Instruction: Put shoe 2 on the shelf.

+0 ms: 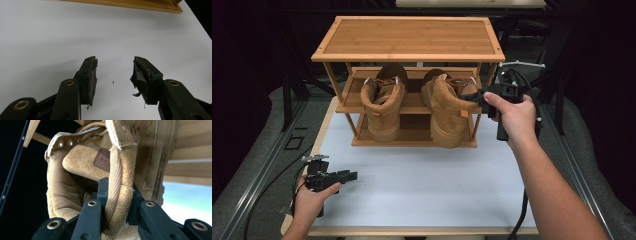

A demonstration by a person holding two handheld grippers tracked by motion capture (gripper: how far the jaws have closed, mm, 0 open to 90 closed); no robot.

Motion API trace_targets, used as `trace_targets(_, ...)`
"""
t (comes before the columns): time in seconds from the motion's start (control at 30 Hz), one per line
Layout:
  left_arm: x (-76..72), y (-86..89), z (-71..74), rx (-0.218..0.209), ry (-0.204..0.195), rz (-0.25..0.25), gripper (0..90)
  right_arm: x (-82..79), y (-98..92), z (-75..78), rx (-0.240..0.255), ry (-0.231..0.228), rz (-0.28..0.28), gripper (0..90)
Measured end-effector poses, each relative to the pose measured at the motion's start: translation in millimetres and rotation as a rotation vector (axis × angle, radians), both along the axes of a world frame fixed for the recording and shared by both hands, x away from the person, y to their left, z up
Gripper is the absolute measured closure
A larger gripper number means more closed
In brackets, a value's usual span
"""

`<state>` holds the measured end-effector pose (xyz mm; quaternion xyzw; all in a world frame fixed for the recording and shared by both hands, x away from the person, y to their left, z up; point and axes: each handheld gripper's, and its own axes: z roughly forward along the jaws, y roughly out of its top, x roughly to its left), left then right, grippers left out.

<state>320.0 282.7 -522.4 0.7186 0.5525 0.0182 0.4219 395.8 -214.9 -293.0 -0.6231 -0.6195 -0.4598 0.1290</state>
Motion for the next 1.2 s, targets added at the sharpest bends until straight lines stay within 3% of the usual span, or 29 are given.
trace_targets(0.1,0.1,-0.2,-0.3,-0.001,0.000,-0.002,53.4,8.0,4.2,-4.9,0.024,-0.009,-0.025,77.8)
trace_targets(0.43,1.5,-0.5,-0.9,-0.003,0.004,0.002,53.5,16.9,19.9,-11.1,0.011,-0.061,-0.076,77.9)
trace_targets(0.6,1.8,-1.8,-0.8,0.003,0.000,-0.003,53.5,17.0,35.4,-16.0,-0.030,-0.087,-0.076,77.0)
trace_targets(0.73,1.6,-1.9,-0.1,0.003,-0.001,-0.007,53.5,10.7,48.3,-17.3,-0.090,-0.122,-0.067,73.5)
trace_targets(0.93,2.6,-4.9,1.1,0.006,-0.006,-0.012,53.3,11.5,43.6,-20.8,-0.048,-0.112,-0.061,61.7)
trace_targets(1.0,3.5,-6.0,2.6,0.006,-0.005,-0.016,53.2,11.5,42.2,-18.1,-0.025,-0.110,-0.038,48.7)
trace_targets(1.07,5.1,-7.4,3.9,0.008,-0.019,-0.020,53.0,11.5,40.8,-15.2,-0.007,-0.107,-0.033,47.4)
trace_targets(1.17,7.2,-9.5,8.1,0.014,-0.036,-0.027,52.2,11.1,39.7,-11.9,-0.026,-0.115,-0.040,47.8)
trace_targets(1.2,8.2,-10.4,10.8,0.017,-0.047,-0.030,51.6,10.4,35.4,-8.0,-0.004,-0.106,-0.037,47.9)
